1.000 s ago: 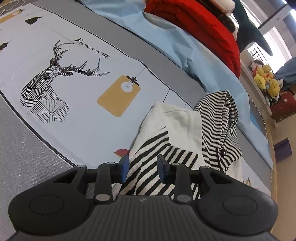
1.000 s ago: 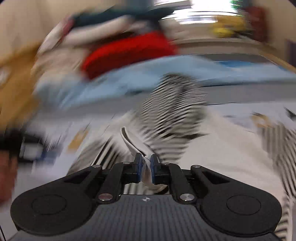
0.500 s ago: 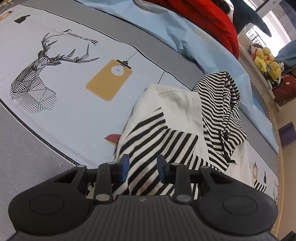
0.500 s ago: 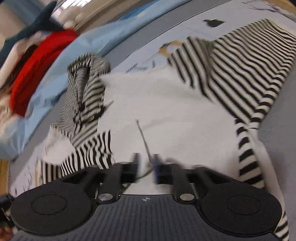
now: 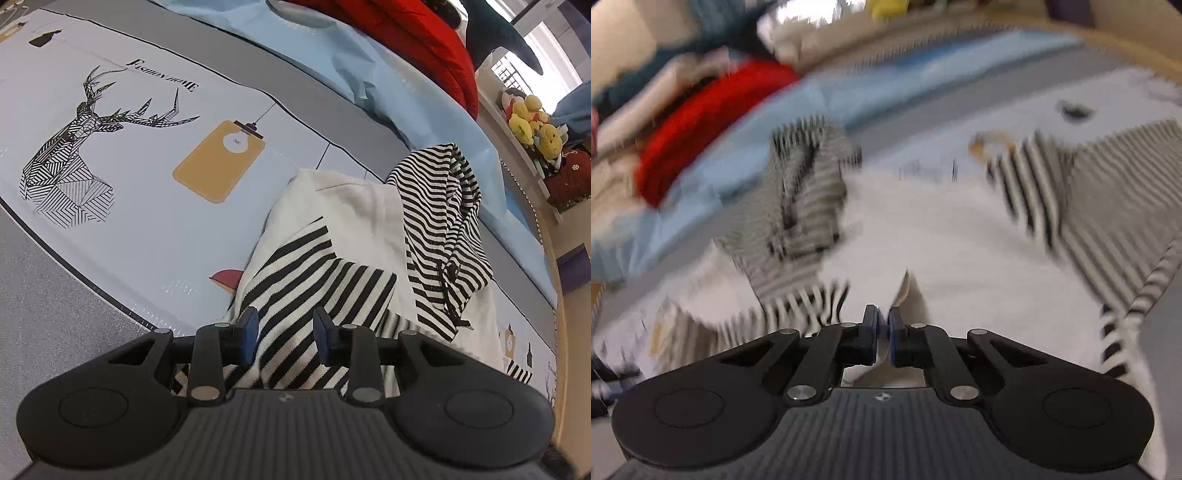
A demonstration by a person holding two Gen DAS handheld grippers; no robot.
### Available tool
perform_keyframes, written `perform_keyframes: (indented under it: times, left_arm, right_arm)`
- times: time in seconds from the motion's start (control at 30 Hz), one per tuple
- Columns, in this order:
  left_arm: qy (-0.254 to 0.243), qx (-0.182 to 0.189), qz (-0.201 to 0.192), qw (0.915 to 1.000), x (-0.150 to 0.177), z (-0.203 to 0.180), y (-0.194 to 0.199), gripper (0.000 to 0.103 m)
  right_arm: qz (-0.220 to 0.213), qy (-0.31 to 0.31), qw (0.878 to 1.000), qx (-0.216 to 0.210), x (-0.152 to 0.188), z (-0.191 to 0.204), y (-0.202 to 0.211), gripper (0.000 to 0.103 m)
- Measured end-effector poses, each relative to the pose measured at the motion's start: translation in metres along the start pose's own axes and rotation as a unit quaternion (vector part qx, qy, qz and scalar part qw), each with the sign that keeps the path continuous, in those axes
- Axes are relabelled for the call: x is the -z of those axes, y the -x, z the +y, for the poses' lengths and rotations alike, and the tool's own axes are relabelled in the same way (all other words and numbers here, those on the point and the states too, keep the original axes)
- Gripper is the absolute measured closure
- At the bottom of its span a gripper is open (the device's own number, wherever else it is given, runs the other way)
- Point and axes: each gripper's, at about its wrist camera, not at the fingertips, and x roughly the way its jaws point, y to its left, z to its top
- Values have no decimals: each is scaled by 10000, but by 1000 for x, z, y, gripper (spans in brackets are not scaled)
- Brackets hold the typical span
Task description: Fold small clothes
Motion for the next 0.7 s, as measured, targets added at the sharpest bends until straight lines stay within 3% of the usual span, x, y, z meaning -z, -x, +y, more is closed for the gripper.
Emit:
perform_keyframes:
  times: [0.07,0.13,0.17,0.23,0.27,0.3,0.37,0.4,0.47,0.5,0.53,0.63,0.7]
  left_arm:
    - [-48,2,-4,10000,0,-1,0,68]
    - [-105,-13,12,9999,1,-2,-1,68]
    - [-122,-26,24,9999,2,-3,-2,68]
    - [-160,-47,57,9998,4,-5,-4,68]
    - [-174,-47,69,9998,5,-6,-5,68]
    - [-187,-39,75,9998,6,-7,-5,68]
    - [-229,-6,77,9997,7,-10,-5,68]
    - [-267,14,85,9996,9,-13,-6,68]
    - [-356,56,133,9993,12,-17,-7,68]
    - [-397,83,173,9990,14,-19,-8,68]
    - [-428,120,220,9988,16,-20,-9,68]
    - [-503,231,382,9977,21,-24,-14,68]
    - [-540,358,508,9966,25,-26,-17,70]
  right_arm:
    - [-567,25,9984,5,-8,4,27,98]
    - [-972,365,9932,520,-11,7,41,98]
    - [-763,277,9943,692,-12,0,35,97]
    - [238,-241,9958,853,-11,-25,6,96]
    - [463,-547,9924,1003,-7,-37,-2,95]
    - [492,-778,9883,1217,-4,-46,-3,93]
    - [272,-629,9888,1323,-7,-45,2,93]
    - [111,-440,9914,1226,-9,-39,5,93]
    - [-31,-149,9962,853,-12,-29,9,81]
    - [72,-110,9977,664,-11,-26,5,71]
    - [222,-143,9978,606,-9,-26,0,67]
    - [868,-444,9929,688,1,-38,-19,67]
    - [972,-655,9904,735,4,-44,-23,67]
